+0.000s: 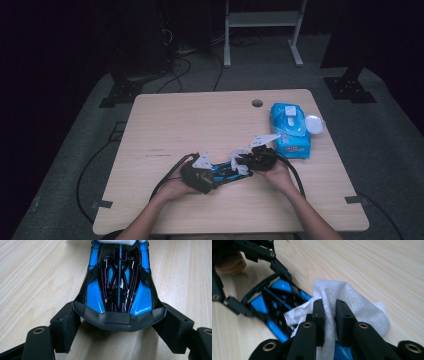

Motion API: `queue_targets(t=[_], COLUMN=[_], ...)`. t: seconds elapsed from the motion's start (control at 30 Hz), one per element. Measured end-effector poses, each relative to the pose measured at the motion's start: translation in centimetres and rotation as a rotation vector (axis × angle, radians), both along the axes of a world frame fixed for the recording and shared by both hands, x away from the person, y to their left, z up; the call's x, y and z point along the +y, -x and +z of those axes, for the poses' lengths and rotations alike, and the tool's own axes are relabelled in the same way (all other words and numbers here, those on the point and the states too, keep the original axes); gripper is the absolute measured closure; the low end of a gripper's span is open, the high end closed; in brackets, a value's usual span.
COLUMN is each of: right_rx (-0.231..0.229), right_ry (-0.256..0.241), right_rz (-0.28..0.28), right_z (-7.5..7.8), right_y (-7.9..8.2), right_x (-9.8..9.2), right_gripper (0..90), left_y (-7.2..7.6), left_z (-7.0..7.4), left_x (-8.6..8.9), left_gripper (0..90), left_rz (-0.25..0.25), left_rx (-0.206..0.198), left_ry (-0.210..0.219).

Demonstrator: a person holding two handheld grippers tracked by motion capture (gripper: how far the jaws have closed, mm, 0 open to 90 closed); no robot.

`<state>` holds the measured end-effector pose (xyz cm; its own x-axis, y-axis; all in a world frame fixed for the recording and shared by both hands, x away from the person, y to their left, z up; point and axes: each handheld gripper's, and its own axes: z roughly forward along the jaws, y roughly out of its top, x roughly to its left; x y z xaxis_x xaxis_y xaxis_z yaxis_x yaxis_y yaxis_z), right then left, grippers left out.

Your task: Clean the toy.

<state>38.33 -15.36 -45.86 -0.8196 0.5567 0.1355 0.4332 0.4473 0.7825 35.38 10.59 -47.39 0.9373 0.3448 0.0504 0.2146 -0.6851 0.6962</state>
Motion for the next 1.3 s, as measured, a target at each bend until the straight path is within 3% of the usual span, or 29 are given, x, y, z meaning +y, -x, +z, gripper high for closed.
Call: queue_targets(t=[0.13, 0.23, 0.3, 0.4, 0.5, 0.7, 0.93, 1.13, 1.2, 1.3], right_rx=[-0.011, 0.001, -0.004, 0.000, 0.025, 0.037, 0.047, 0.033, 0.022, 0.028], right_ry=[0.018, -0.004, 0.011, 0.039, 0.019, 0.032, 0.039, 0.019, -0.011, -0.003], right_rz=[0.012, -0.004, -0.019, -0.041, -0.065, -0.021, -0.055, -0.060, -0.063, -0.071], right_z=[0.0, -0.2, -0.1, -0.2, -0.6, -0.5, -0.7, -0.3, -0.3, -0.3], right_y=[-0.8, -1.0, -0.9, -0.5, 0.2, 1.7, 0.7, -0.5, -1.3, -1.5], right_x=[1.0, 0.2, -0.6, -1.8, -3.2, -3.6, -4.2, -2.7, -1.7, -2.0], right_gripper=[78.6, 78.9, 78.9, 79.0, 79.2, 79.2, 79.2, 79.1, 79.1, 79.1], left_y=[0.0, -0.1, -0.1, -0.1, 0.0, 0.0, 0.0, -0.1, -0.1, -0.1], left_z=[0.0, 0.0, 0.0, 0.0, 0.0, 0.0, 0.0, 0.0, 0.0, 0.0], left_x=[0.0, 0.0, 0.0, 0.1, 0.1, 0.1, 0.1, 0.1, 0.1, 0.1], left_gripper=[24.3, 24.4, 24.4, 24.4, 24.4, 24.4, 24.6, 24.6, 24.6, 24.6], left_rz=[0.002, 0.000, 0.000, 0.000, 0.001, 0.005, 0.006, 0.004, 0.007, 0.005], left_rx=[-0.002, 0.005, 0.004, 0.003, -0.002, -0.005, -0.006, -0.004, -0.003, -0.003], left_ry=[-0.002, 0.002, 0.002, 0.000, -0.002, -0.006, -0.004, -0.006, -0.009, -0.008])
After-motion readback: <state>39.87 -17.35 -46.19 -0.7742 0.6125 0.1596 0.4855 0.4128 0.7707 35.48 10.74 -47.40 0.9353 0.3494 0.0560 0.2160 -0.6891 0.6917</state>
